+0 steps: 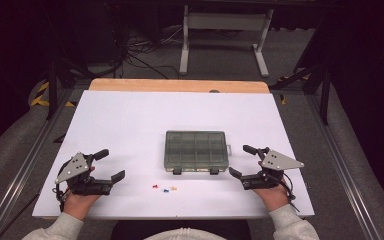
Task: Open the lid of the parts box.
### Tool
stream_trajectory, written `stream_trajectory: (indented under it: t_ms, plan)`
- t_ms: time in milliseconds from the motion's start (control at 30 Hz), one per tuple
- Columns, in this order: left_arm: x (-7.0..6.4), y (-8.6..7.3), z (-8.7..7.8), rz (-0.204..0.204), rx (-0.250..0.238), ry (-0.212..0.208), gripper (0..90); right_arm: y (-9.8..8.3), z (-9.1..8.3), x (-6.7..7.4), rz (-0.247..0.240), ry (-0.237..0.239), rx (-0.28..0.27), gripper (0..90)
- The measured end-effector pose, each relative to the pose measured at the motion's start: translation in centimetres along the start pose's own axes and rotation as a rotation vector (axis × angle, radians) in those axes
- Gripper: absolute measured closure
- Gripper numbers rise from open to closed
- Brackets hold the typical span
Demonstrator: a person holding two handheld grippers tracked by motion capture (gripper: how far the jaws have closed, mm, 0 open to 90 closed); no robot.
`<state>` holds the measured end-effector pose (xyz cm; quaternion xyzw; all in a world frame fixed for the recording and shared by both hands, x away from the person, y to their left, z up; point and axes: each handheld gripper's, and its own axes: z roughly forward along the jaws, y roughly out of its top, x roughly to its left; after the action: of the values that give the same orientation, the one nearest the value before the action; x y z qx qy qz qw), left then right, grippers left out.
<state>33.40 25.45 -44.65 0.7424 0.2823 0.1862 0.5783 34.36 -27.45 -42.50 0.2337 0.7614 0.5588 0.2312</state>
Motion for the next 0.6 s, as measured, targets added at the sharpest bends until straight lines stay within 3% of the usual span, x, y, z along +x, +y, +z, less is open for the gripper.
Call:
stream_trajectory:
  t_ms: [133, 367, 600]
  plan:
    - [-0.36, 0.19, 0.06, 0.027, -0.010, -0.011, 5.6, 0.05, 0.02, 0.05, -0.009, -0.002, -0.002, 10.6]
    - [0.14, 0.03, -0.06, -0.030, -0.024, -0.004, 3.9, 0.06, -0.07, -0.04, -0.009, -0.009, -0.004, 10.6]
    - [0.23, 0.02, -0.08, -0.036, -0.022, -0.010, 4.6, 0.08, -0.12, -0.05, -0.007, -0.011, -0.003, 10.4]
